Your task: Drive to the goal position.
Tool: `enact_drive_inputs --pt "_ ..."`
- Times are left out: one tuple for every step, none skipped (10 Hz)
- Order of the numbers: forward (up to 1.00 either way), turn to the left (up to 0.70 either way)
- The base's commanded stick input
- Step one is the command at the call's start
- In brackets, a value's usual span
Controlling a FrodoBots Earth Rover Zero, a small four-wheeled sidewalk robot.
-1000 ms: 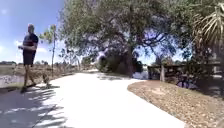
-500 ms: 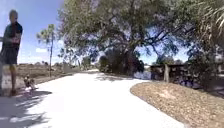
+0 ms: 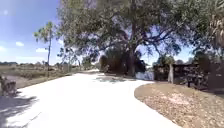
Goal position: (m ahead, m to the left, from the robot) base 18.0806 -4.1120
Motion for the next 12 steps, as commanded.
enact_drive_inputs --pt "0.7 0.0" --pt "0.7 0.0" --pt "0.7 0.0" --pt "0.7 0.0" --pt "0.7 0.0" --pt "0.7 0.0" --pt "0.7 0.0" --pt "0.7 0.0" --pt "0.7 0.07" --pt "0.7 0.16" --pt "0.7 0.24" --pt "0.7 0.32"
